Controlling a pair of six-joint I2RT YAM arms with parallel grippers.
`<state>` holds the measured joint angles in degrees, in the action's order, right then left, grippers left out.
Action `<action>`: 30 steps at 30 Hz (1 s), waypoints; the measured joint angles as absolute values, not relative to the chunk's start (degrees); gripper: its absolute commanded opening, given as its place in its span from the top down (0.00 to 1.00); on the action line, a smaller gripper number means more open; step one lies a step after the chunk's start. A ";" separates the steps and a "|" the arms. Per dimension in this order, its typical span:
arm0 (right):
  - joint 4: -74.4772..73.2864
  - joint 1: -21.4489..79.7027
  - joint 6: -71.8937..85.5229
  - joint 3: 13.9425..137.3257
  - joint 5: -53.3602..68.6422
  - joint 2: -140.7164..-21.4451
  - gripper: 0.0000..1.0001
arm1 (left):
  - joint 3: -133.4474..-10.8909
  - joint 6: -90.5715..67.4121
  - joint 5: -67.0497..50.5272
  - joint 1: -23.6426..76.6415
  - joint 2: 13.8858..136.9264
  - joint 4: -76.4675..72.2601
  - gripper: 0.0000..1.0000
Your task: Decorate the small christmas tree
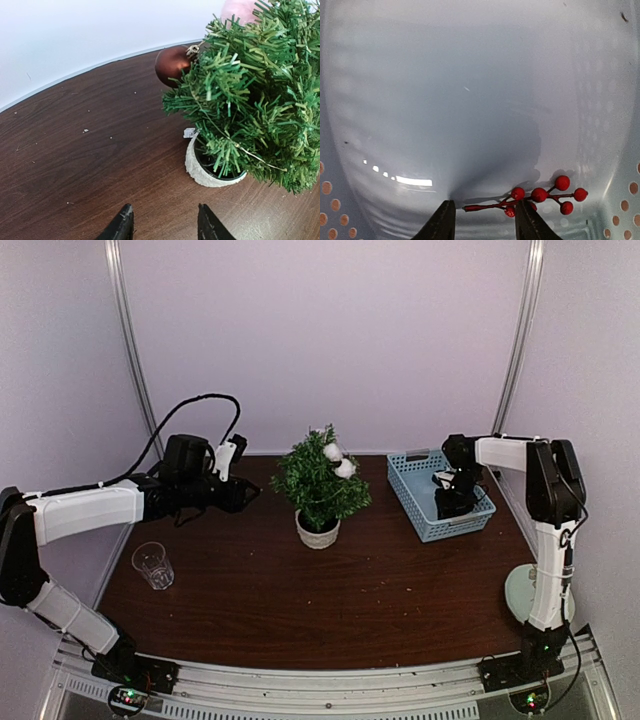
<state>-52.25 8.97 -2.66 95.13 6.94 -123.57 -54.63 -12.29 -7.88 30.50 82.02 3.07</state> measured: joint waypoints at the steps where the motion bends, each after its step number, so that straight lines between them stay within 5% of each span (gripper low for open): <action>1: -51.37 8.95 -2.76 95.13 8.84 -123.57 0.60 | -54.63 -12.29 -7.79 30.50 82.02 3.07 0.57; 5: -47.97 9.02 -3.38 95.15 13.30 -123.57 0.61 | -54.63 -12.29 -7.66 30.50 82.02 3.07 0.57; 17: -38.74 9.96 0.45 87.70 9.78 -112.71 0.44 | -54.63 -12.29 -7.70 30.50 82.02 3.07 0.57; 30: -30.15 8.51 14.70 82.56 4.47 -116.64 0.52 | -54.63 -12.29 -7.73 30.50 82.00 2.44 0.57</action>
